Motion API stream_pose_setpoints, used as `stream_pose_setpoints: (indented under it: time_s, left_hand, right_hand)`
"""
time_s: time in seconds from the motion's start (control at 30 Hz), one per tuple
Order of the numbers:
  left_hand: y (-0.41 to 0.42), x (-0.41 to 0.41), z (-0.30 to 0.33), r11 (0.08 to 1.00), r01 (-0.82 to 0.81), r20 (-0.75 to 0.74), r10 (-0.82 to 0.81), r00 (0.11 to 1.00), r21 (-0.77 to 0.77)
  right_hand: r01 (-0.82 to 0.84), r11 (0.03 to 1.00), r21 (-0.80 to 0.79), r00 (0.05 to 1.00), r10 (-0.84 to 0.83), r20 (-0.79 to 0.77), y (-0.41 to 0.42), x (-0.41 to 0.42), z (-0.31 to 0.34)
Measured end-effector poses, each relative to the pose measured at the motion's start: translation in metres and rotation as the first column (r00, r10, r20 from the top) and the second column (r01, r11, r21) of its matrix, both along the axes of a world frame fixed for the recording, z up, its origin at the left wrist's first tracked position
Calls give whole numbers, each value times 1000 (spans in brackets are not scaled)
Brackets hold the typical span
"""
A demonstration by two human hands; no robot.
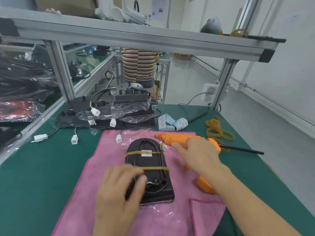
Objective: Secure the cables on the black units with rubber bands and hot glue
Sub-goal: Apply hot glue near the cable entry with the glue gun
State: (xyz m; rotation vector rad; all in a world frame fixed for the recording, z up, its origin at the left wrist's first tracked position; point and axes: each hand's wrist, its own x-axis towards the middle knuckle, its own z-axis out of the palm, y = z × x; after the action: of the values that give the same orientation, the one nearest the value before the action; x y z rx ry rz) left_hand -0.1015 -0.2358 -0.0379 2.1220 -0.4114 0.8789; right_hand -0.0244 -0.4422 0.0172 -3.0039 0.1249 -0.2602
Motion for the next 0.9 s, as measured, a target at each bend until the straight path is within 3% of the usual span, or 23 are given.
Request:
stream_pose_setpoints:
  time_s: [0.03, 0.07, 0.13, 0.2, 0.27, 0.43, 0.53, 0.63, 0.7, 0.8, 0.9]
  left_hand:
    - [7, 8, 5, 992, -120, -200, 109, 974, -40]
    - [13, 17, 6, 977, -213, -406, 200, 892, 12]
    - [20, 30, -2, 959, -210, -670, 282, 687, 188]
    - [17, 37, -10, 956, -110, -756, 283, 590, 273]
    - [12, 36, -14, 973, -90, -787, 224, 575, 211]
    - [9, 23, -11, 987, -157, -780, 81, 621, -22]
    - [14, 15, -5, 966, -157, -705, -36, 709, -207]
    - [26, 9, 12, 797, -108, -541, -297, 787, -595]
    - [39, 8, 22, 651, -119, -448, -366, 816, -749]
    - [66, 6, 37, 515, -128, -358, -376, 855, -848]
    - [99, 5, 52, 431, -171, -310, -276, 910, -886]
  right_hand:
    - [-57, 994, 98, 997, 63, -53, 12, -7, -2]
    - [-109, 982, 157, 986, 127, -109, 23, -13, -7]
    - [-115, 972, 203, 952, 167, -258, 40, -20, -21]
    - [-26, 962, 270, 927, 124, -353, 47, -24, -33]
    - [25, 908, 417, 935, 127, -331, 48, -26, -40]
    - [9, 643, 765, 957, 217, -193, 50, -39, -40]
    - [-76, 550, 832, 960, 265, -87, 62, -43, -31]
    - [-181, 488, 854, 938, 347, 1, 80, -43, -16]
    - [-249, 456, 854, 914, 403, 51, 96, -41, -4]
    - [-282, 385, 879, 865, 498, 59, 130, -32, 13]
    - [-318, 321, 892, 821, 563, 89, 174, -18, 25]
